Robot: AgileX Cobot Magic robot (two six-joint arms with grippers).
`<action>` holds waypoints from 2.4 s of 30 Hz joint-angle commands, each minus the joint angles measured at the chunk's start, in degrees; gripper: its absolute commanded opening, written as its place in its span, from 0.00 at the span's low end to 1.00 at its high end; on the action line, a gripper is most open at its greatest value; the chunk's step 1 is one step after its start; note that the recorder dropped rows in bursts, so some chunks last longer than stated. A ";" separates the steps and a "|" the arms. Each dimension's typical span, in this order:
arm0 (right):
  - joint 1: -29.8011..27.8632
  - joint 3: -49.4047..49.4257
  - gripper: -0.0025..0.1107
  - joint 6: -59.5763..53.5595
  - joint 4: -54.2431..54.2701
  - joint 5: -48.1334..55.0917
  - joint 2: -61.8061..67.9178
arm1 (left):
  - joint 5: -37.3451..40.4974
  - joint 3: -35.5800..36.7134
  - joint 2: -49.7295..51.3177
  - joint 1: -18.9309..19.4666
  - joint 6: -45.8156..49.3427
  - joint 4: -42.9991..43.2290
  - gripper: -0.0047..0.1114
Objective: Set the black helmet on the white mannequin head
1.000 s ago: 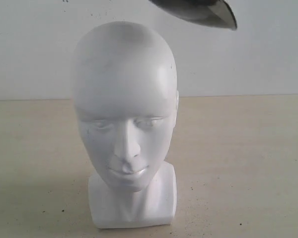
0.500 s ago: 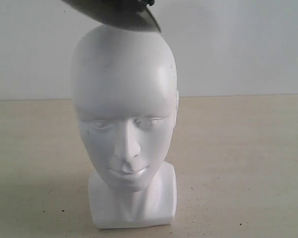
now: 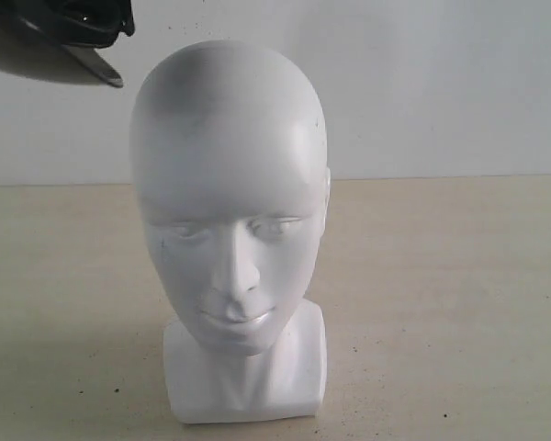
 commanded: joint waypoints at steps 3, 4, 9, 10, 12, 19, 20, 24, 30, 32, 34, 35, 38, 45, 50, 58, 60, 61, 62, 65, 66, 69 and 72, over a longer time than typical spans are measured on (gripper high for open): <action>0.08 -1.35 0.02 -0.39 2.18 -0.83 1.30 | -0.02 0.22 -0.20 -0.44 -0.29 0.00 0.08; 0.08 -1.35 0.02 -0.49 2.18 -0.83 1.39 | -0.02 0.22 -0.20 -0.44 -0.29 0.00 0.08; 0.08 -1.35 0.02 -0.61 2.18 -0.38 1.26 | -0.02 0.22 -0.20 -0.44 -0.29 0.00 0.08; 0.08 -1.35 0.02 -0.61 2.18 0.23 1.26 | -0.02 0.22 -0.20 -0.44 -0.29 0.00 0.08; 0.08 -1.35 0.02 -0.48 2.18 1.33 1.26 | -0.02 0.22 -0.20 -0.44 -0.29 0.00 0.08; 0.08 -1.35 0.02 -0.48 2.18 2.75 1.26 | -1.03 0.22 -0.20 -0.41 6.16 5.44 0.08; 0.08 -1.35 0.02 -0.48 2.18 2.75 1.26 | -1.11 0.22 -0.20 -0.41 6.99 5.89 0.08; 0.08 -1.35 0.02 -0.48 2.18 2.86 1.26 | -18.37 0.22 -0.20 -0.41 7.31 10.82 0.08; 0.08 -1.35 0.02 -0.60 2.18 1.27 1.26 | -55.07 0.22 -0.20 -0.41 5.77 10.95 0.08; 0.08 -1.35 0.02 -0.60 2.18 1.27 1.26 | -64.48 0.22 -0.20 -0.41 -2.93 10.83 0.08; 0.08 -1.35 0.02 -0.60 2.18 1.50 1.26 | -61.86 0.22 -0.20 -0.41 -19.56 8.90 0.08; 0.08 -1.35 0.02 -0.60 2.18 1.50 1.26 | -53.46 -0.94 -0.20 -0.41 -25.69 7.01 0.08; 0.08 -1.35 0.02 -0.60 2.18 -0.31 1.26 | -36.09 -2.72 0.41 -0.41 -29.70 -0.67 0.08; 0.08 -1.20 0.02 -0.81 2.18 -1.10 3.35 | -42.11 -3.25 7.65 -0.41 -25.72 -11.54 0.08; 0.08 -1.20 0.02 -1.06 2.18 0.37 4.62 | -41.96 -4.74 15.78 -0.41 -30.92 -11.38 0.08; 0.08 -1.20 0.02 -2.22 2.18 1.58 4.49 | -42.88 -11.19 31.53 -2.61 -45.16 1.65 0.08; 0.08 -1.20 0.02 -2.22 2.18 2.05 4.49 | -43.00 -14.27 35.88 -3.12 -57.29 14.38 0.08; 0.08 -1.20 0.02 -2.05 2.18 2.47 4.49 | -43.27 -16.06 37.91 -3.12 -62.90 20.67 0.08; 0.08 -1.20 0.02 -1.73 2.18 2.64 4.49 | -44.26 -17.78 39.84 -3.12 -69.62 28.23 0.08; 0.08 -1.20 0.02 -1.71 2.18 3.24 4.49 | -46.54 -21.91 44.08 -2.72 -83.46 42.24 0.08; 0.08 -1.20 0.02 -1.71 2.18 3.37 4.49 | -46.30 -22.86 44.78 -2.24 -86.69 43.38 0.08; -0.79 -1.20 0.02 -1.82 2.18 4.03 3.97 | -43.29 -25.07 45.91 0.97 -86.52 43.50 0.08; -2.46 -1.20 0.02 -1.83 2.18 5.77 3.32 | -42.03 -27.98 47.22 5.78 -85.46 45.09 0.08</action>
